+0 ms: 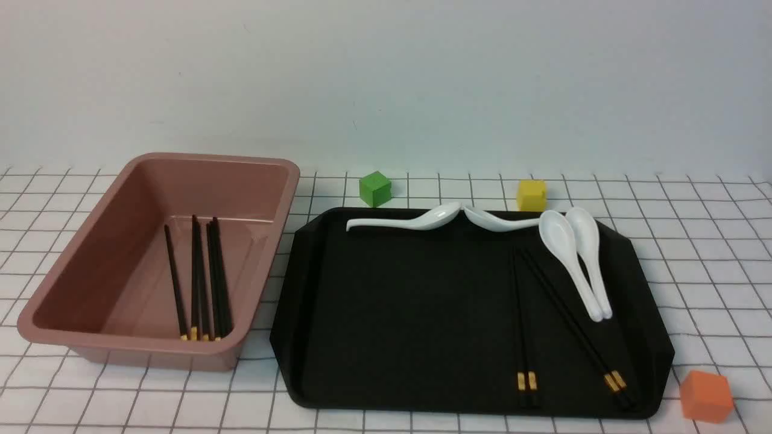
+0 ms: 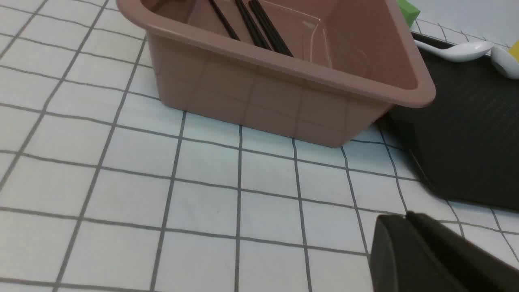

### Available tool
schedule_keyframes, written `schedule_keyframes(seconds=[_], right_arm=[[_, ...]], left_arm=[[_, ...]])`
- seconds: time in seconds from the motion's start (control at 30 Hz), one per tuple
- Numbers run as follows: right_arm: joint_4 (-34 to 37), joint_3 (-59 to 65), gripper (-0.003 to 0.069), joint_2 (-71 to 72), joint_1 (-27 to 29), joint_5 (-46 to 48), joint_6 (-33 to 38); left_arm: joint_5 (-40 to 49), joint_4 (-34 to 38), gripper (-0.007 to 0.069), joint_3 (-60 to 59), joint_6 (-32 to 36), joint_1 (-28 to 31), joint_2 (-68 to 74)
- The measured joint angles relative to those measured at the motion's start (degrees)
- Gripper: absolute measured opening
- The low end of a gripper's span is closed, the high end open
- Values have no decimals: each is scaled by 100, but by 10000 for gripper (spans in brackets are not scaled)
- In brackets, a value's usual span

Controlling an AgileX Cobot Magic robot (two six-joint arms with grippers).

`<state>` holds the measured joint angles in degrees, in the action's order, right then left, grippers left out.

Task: On white black tablecloth take chopsticks from black tray and put them in box.
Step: 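Move the gripper over the chopsticks on the black tray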

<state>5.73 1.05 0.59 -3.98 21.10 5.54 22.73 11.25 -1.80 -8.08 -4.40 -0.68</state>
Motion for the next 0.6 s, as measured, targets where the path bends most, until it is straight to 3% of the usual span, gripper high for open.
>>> schedule_keyframes(seconds=[0.6], right_arm=[[0,0,239,0,0,0,0]], left_arm=[[0,0,40,0,0,0,0]])
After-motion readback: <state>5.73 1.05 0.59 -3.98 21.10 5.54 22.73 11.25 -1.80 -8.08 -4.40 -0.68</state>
